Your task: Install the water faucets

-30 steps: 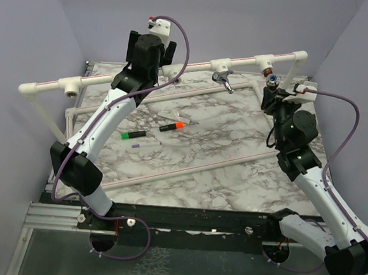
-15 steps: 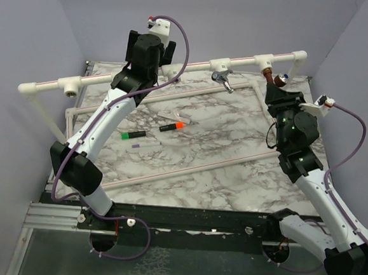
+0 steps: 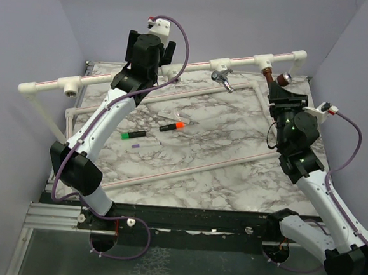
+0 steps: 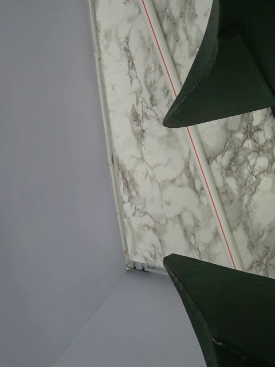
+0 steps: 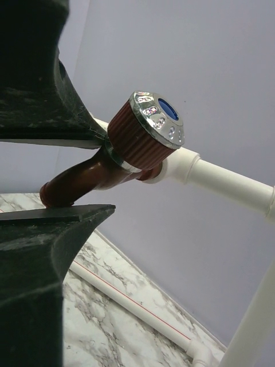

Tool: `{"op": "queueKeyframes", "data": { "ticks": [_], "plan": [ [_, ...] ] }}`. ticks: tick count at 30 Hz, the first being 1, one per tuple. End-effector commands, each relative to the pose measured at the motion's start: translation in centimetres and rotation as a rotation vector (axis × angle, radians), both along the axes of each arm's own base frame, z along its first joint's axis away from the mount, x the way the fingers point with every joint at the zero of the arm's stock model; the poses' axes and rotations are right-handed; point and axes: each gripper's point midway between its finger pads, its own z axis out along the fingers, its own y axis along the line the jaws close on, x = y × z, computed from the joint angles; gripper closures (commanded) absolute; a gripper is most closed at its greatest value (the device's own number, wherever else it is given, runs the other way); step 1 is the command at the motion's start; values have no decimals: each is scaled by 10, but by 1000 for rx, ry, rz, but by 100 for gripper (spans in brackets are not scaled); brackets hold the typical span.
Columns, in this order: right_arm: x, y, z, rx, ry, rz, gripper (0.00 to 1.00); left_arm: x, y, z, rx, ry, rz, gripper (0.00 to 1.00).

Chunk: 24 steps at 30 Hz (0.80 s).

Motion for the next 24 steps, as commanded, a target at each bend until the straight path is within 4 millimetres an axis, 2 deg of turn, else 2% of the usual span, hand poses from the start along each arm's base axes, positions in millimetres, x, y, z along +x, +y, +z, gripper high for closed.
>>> {"op": "queueKeyframes", "data": {
  "ticks": [1, 8, 14, 19, 24],
  "plan": [
    [-15, 42, 22, 248, -46, 205, 53, -12, -54, -71, -17, 196, -165, 7],
    [-23, 37, 25, 173, -76, 195, 39, -11, -55, -71, -18, 197, -167, 7],
    [-28, 36, 26, 73, -71, 198, 32, -11, -55, -72, -14, 198, -165, 7],
    [-31, 30, 12, -7, -14, 173, 28, -11, -55, -73, -14, 199, -164, 7],
    [-37, 16, -5, -75, 47, 115, 28, -11, -54, -73, -12, 200, -162, 7]
  ]
}}
